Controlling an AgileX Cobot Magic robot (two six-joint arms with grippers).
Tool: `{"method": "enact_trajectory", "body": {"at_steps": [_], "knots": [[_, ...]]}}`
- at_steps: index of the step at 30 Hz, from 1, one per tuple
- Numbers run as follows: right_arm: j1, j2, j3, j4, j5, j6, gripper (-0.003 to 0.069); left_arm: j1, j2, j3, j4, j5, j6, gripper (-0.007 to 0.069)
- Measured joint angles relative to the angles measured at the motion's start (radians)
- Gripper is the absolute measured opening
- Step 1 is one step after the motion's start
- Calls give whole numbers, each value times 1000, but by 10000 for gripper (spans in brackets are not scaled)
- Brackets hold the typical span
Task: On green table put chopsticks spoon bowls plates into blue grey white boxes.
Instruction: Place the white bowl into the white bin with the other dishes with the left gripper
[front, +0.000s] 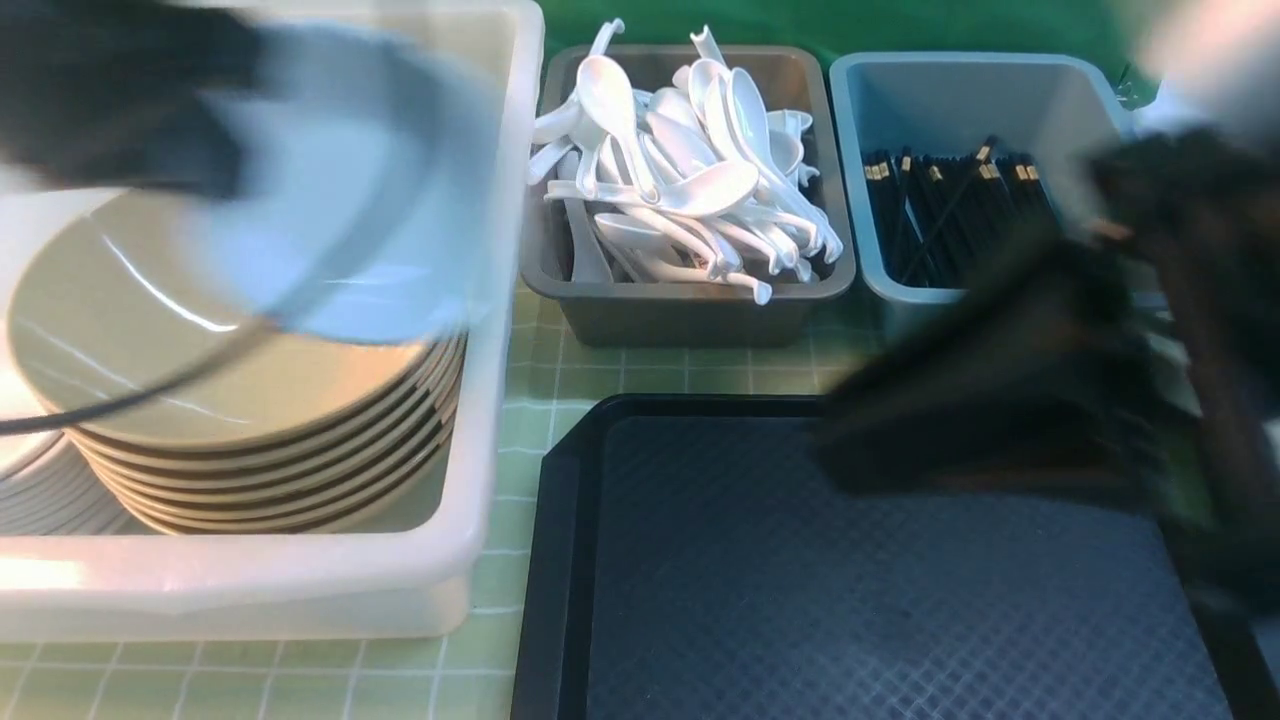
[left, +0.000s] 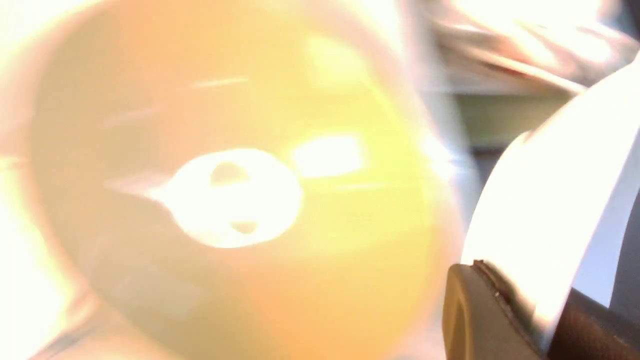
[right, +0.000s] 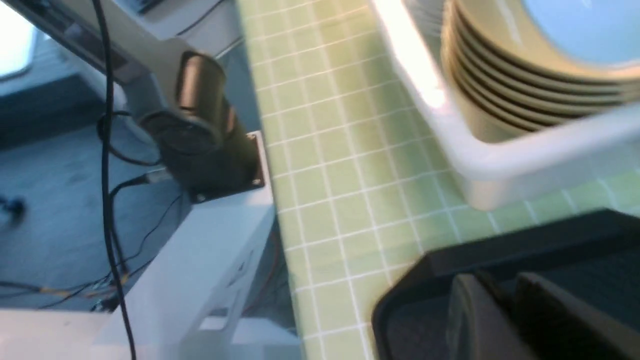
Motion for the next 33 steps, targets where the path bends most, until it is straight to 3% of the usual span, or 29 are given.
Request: {"method": "enact_trajectory", "body": {"at_steps": [6, 10, 16, 28, 33], "knots": [[179, 207, -188, -1, 16, -7, 22, 464, -104, 113, 50, -3, -11, 15], [269, 327, -288, -8, 16, -14, 21, 664, -116, 197, 50, -70, -22, 15], [291, 360, -310, -17, 16, -16, 21, 698, -37, 291, 59, -202, -105, 15], [293, 360, -312, -18, 19, -25, 26, 594, 171, 325, 98, -278, -228, 24], [291, 360, -312, -19, 16, -24, 33, 594, 189, 325, 111, -270, -255, 119]]}}
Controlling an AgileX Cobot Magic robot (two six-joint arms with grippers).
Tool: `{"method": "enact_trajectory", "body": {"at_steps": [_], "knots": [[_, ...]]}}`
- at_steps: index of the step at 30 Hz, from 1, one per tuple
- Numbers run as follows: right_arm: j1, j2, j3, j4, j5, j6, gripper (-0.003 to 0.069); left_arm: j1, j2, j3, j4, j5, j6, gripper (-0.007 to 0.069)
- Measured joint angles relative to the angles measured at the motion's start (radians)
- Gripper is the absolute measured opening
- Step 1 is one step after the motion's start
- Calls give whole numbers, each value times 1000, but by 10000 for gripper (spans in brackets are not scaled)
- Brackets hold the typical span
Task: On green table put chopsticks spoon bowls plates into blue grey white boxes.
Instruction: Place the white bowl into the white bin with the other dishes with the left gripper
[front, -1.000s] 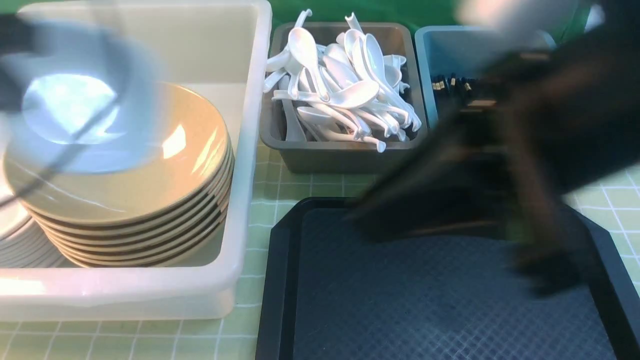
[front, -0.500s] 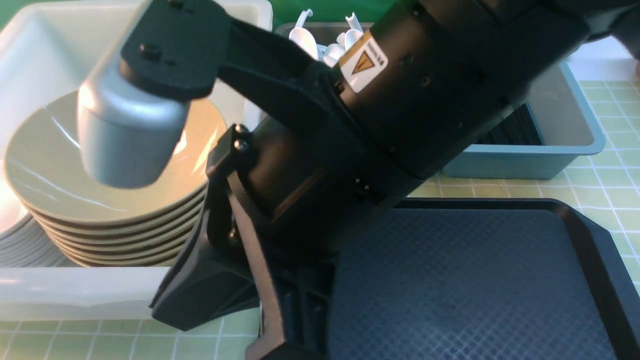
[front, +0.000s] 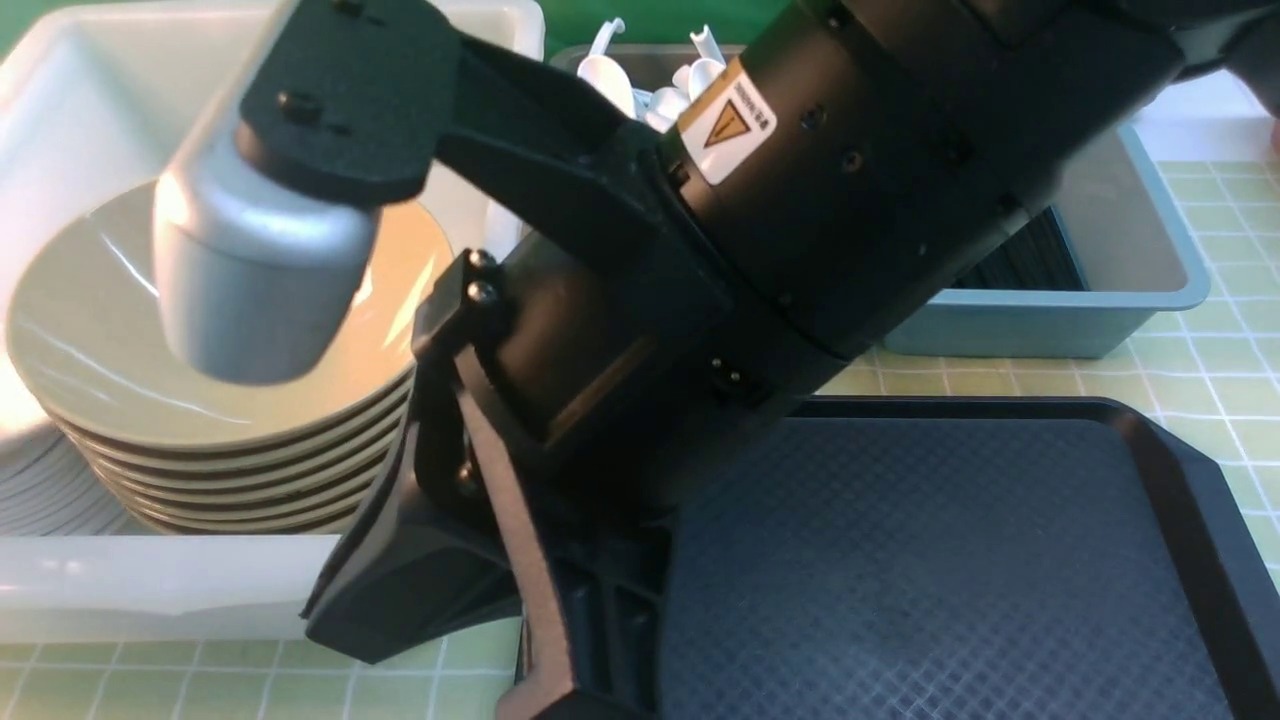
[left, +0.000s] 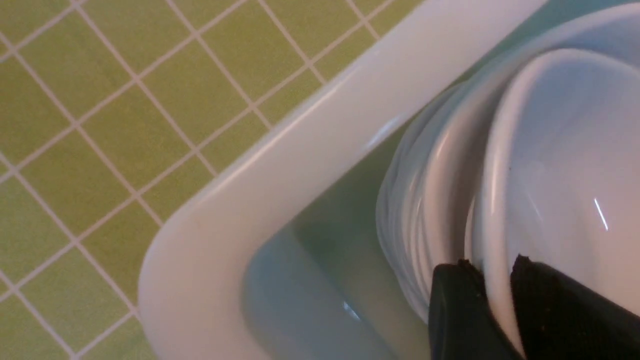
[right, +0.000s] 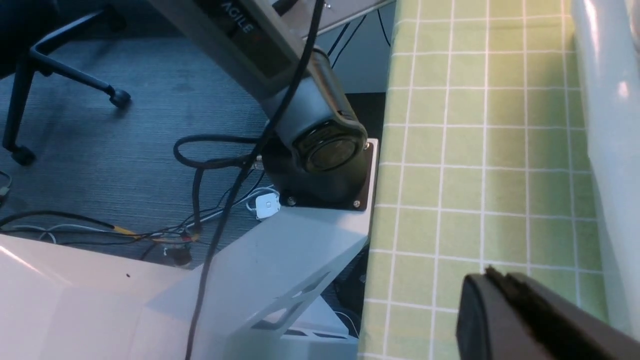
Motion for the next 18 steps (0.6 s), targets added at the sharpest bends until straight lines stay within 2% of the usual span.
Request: {"method": "enact_trajectory", "body": {"at_steps": [3, 6, 7, 9, 12, 16, 18], "knots": [[-16, 0, 0, 0, -11, 21, 38, -1, 1, 0, -1, 0, 0, 227], [-33, 0, 0, 0, -13, 38, 44, -1, 1, 0, 6, 0, -5, 380], [-34, 0, 0, 0, -13, 41, 44, -1, 1, 0, 9, 0, -7, 400], [-47, 0, 0, -4, -13, 52, 47, -1, 1, 0, 32, 10, -31, 512], [-66, 0, 0, -40, -10, 99, 47, -1, -4, -14, 48, 38, -57, 637], [-90, 0, 0, -162, 4, 212, 47, -21, -52, -42, 15, 61, -36, 664], [-99, 0, 1, -258, 22, 303, 50, -66, -95, -66, -33, 67, 26, 663]]}}
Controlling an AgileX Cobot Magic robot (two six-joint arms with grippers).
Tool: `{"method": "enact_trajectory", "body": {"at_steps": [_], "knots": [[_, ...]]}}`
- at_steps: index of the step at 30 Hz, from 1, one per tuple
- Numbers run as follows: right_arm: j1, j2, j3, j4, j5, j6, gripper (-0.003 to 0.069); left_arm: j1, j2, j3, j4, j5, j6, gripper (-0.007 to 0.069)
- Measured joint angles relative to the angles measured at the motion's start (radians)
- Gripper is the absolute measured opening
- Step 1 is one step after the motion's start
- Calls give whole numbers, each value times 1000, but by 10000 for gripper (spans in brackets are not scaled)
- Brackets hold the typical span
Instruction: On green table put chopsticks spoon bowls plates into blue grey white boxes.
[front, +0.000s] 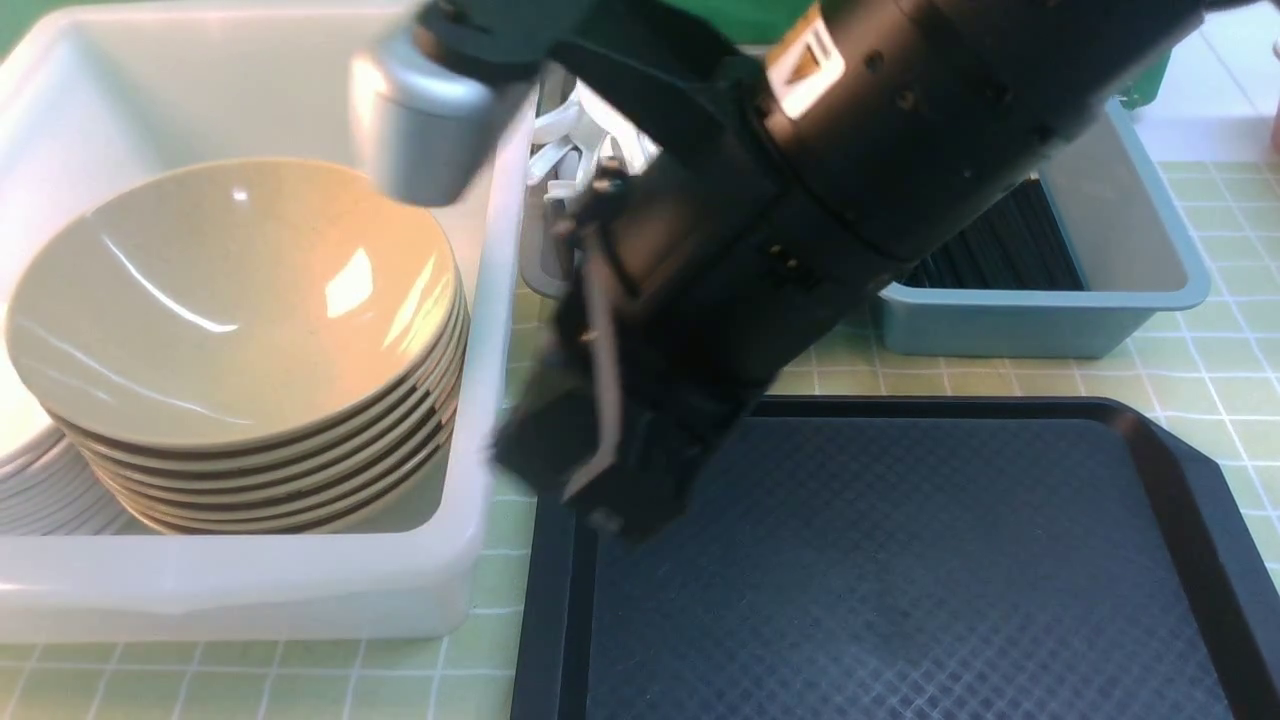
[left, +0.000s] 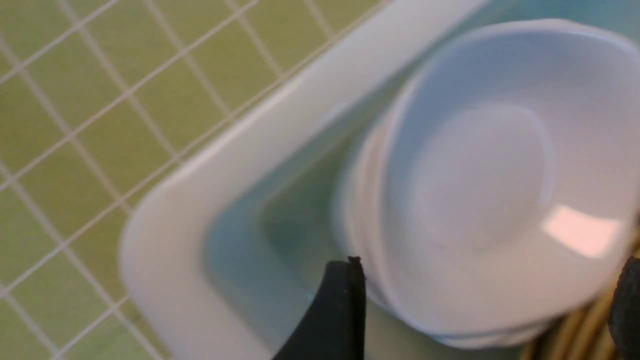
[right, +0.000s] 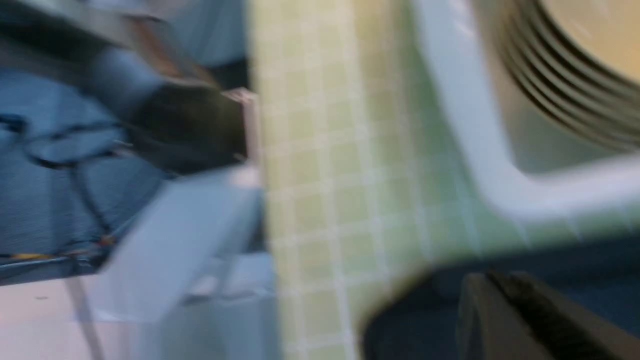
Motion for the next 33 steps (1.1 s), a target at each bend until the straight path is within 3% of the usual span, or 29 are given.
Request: {"method": "enact_trajectory", "body": {"at_steps": [5, 8, 12, 14, 18, 22, 24, 29, 33], "knots": [[-9, -21, 7, -252, 97, 207, 57, -210, -92, -62, -184, 62, 241, 660], [-9, -71, 29, -358, 99, 317, 61, -335, -130, -76, -224, 113, 304, 627], [-10, -268, 124, -497, 74, 451, 68, -564, -232, -71, -231, 212, 351, 487], [-10, -358, 173, -511, 25, 465, 69, -612, -272, -55, -234, 223, 351, 438], [-10, -695, 471, -552, -224, 487, 74, -747, -484, 86, -252, 242, 304, 227], [-10, -940, 735, -644, -358, 556, 78, -786, -669, 230, -280, 231, 241, 97], [-10, -1159, 945, -731, -428, 658, 78, -792, -832, 345, -308, 199, 194, 24], [-10, -1528, 1255, -849, -508, 849, 78, -793, -1109, 519, -370, 131, 108, -1], [-10, -1605, 1365, -864, -525, 893, 79, -793, -1227, 590, -393, 54, 84, -1]]}}
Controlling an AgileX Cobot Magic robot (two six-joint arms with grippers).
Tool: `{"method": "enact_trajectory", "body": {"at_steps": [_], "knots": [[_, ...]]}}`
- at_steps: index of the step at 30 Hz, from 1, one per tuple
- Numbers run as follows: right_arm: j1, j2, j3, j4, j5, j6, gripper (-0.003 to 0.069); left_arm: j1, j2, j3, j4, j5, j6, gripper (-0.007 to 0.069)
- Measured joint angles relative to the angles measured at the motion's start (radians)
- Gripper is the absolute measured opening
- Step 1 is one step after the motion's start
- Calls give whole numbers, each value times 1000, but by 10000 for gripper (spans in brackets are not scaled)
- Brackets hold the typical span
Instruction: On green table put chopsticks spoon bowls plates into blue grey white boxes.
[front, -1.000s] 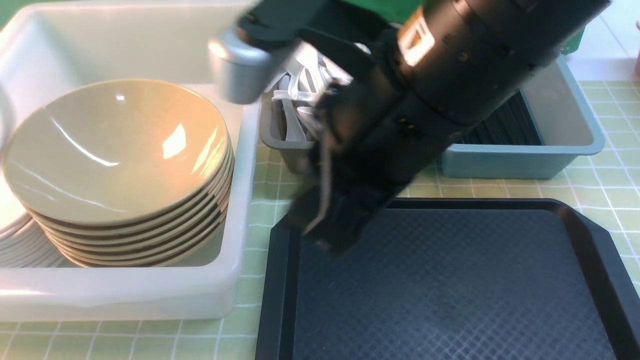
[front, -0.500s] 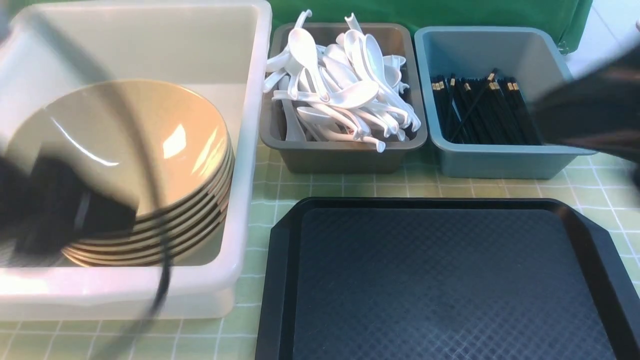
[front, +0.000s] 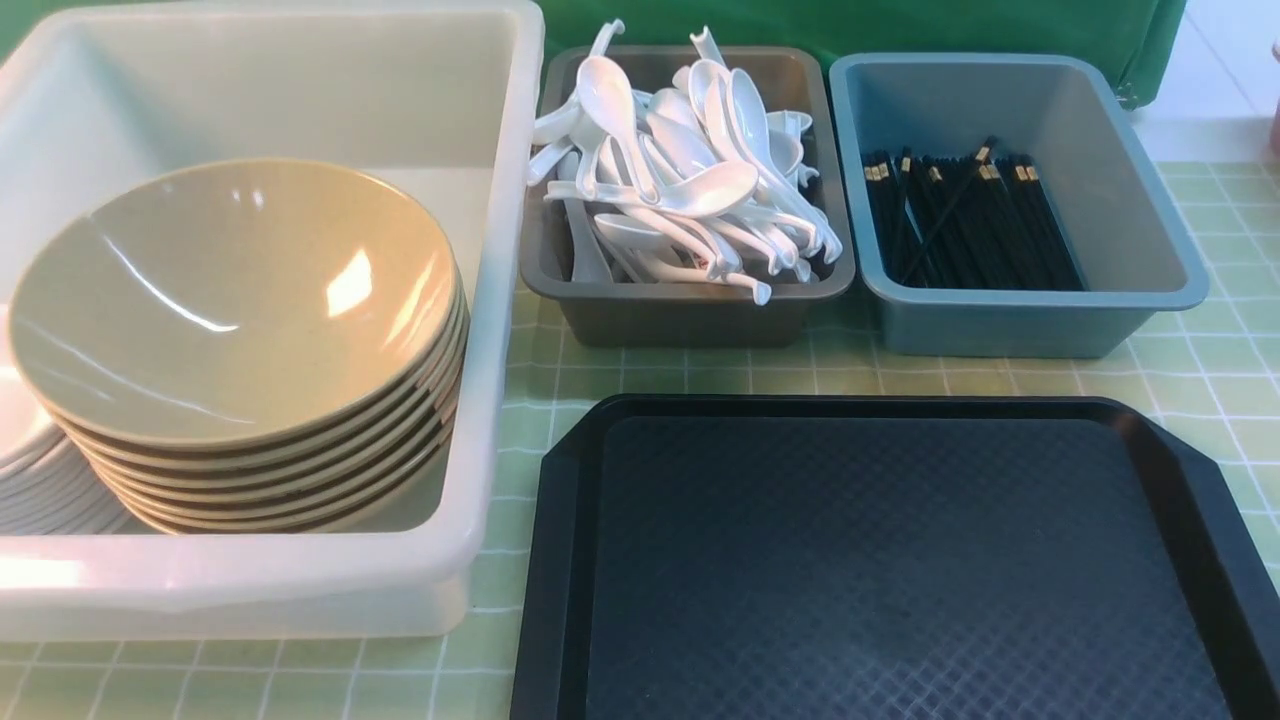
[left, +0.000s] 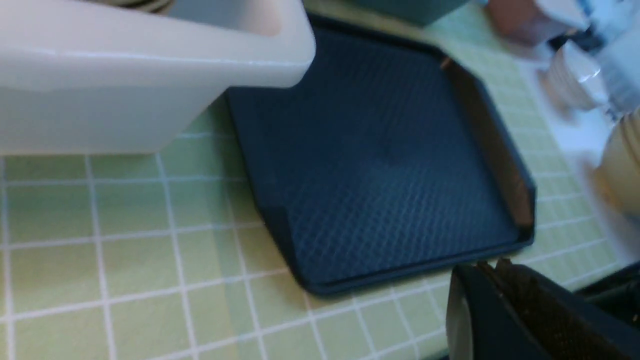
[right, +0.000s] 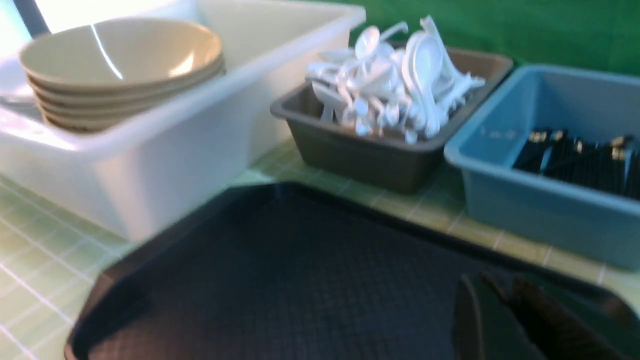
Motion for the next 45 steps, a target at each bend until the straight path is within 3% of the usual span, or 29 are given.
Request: {"method": "enact_trajectory", "body": {"at_steps": [6, 19, 23, 28, 32, 34, 40, 45], "knots": [[0, -3, 18, -5, -13, -2, 87, 0, -30, 6, -10, -70, 0, -1], [0, -5, 33, -8, 21, -2, 92, 0, -30, 6, -7, -73, 0, -1], [0, -5, 33, -8, 23, -2, 97, -6, -30, 26, 140, -146, 83, -1], [0, -5, 33, -9, 23, -3, 99, 11, -30, 143, 375, -504, 205, -1], [0, -5, 33, -9, 23, -3, 99, 133, -39, 285, 393, -770, 360, -1], [0, -5, 33, -9, 23, -3, 100, 220, -59, 360, 367, -811, 426, -1], [0, -5, 33, -9, 24, -3, 102, 422, -68, 514, 340, -758, 471, -1], [0, -6, 33, -9, 24, -3, 108, 460, -68, 562, 338, -677, 475, -1]]}}
